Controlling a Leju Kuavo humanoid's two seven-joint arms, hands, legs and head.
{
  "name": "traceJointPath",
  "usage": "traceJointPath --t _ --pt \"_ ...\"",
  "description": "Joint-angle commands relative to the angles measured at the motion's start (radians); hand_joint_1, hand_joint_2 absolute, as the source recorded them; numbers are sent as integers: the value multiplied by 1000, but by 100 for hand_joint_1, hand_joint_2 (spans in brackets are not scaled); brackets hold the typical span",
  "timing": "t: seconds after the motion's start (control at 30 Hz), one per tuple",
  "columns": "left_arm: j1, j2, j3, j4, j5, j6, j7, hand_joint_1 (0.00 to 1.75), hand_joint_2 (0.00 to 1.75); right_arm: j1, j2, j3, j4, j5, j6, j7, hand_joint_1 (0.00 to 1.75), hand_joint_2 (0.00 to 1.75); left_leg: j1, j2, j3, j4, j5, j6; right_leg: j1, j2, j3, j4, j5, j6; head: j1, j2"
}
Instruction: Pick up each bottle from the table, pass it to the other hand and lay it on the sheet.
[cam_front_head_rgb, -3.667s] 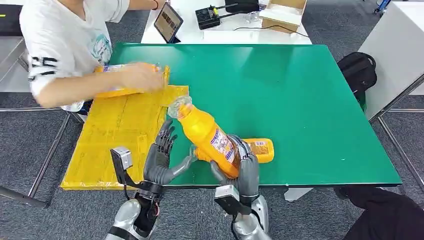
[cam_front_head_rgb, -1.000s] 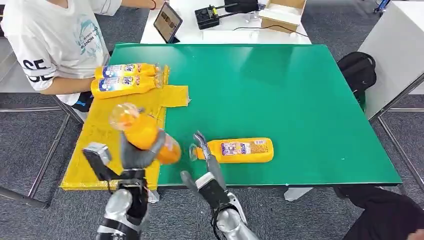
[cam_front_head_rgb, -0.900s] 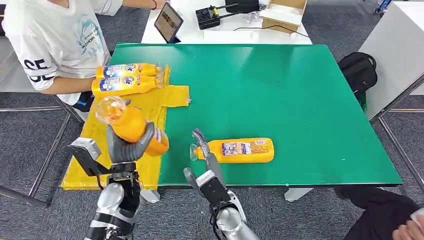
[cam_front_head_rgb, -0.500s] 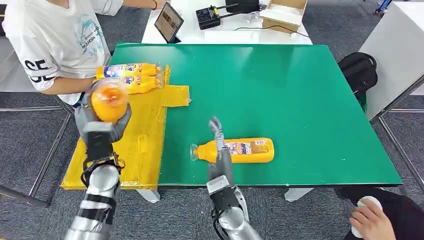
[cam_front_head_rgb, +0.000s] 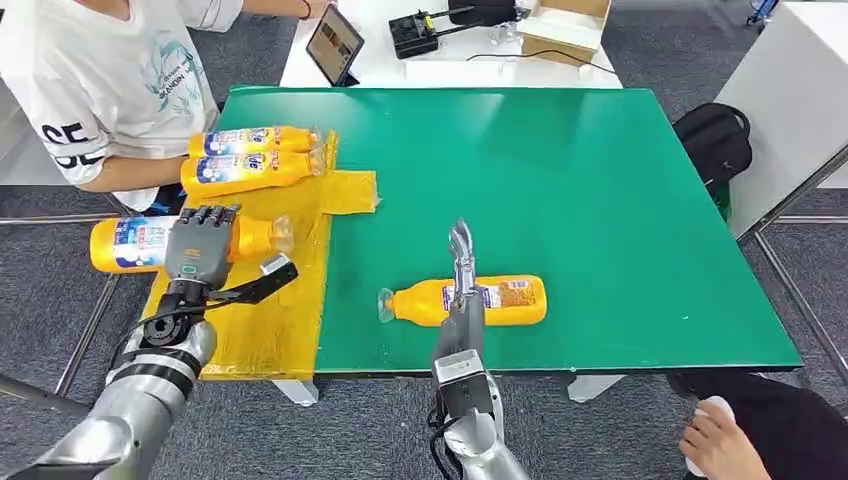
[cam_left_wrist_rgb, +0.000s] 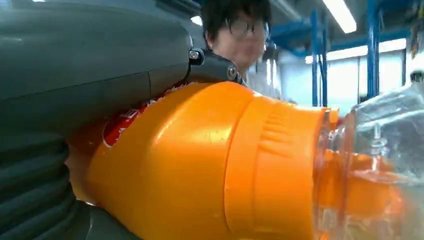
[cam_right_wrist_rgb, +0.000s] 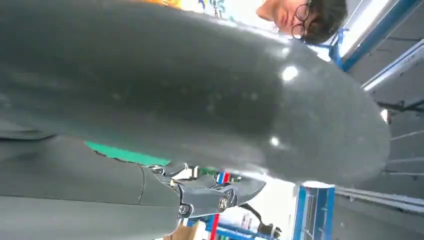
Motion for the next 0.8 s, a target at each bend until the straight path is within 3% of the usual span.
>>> traceJointPath --t 0.03,0.43,0.5,0.53,0.57,0.6,0.63,0.8 --pt "-78 6 89 231 94 -135 -85 175 175 -21 -5 11 35 3 7 -6 0 0 0 2 4 0 -2 1 1 1 4 -1 -1 -2 0 0" --pt "-2 -23 107 252 141 -205 -76 175 175 -27 -8 16 72 -5 18 7 0 0 0 1 7 -2 -2 2 1 0 7 -2 -2 -3 -1 0" --pt "16 -33 132 256 182 -234 -93 30 175 -29 -9 17 82 -6 24 14 0 0 -1 1 5 -2 -2 2 0 0 5 -2 -1 -2 0 0" --pt "16 -33 132 256 182 -234 -93 30 175 -29 -9 17 82 -6 24 14 0 0 -1 2 7 -2 -2 2 0 1 7 -2 -1 -2 0 0" --pt "21 -35 132 255 182 -229 -92 0 175 -28 -9 17 83 -6 24 14 0 0 -1 1 4 -2 -1 1 0 1 4 -2 -1 -1 0 0" --pt "20 -39 142 259 202 -256 -106 0 175 -28 -9 17 86 -6 25 16 0 0 -1 2 7 -2 -2 2 0 1 7 -2 -1 -3 0 0" --pt "21 -40 144 257 208 -262 -111 0 0 -27 -10 16 87 -6 26 17 0 0 -1 1 5 -2 -1 1 0 1 5 -2 -1 -2 0 0" --pt "20 -47 165 249 245 -285 -132 0 0 -27 -10 14 93 -6 29 21 0 0 -1 1 10 -3 -2 2 0 1 10 -3 -1 -3 0 0"
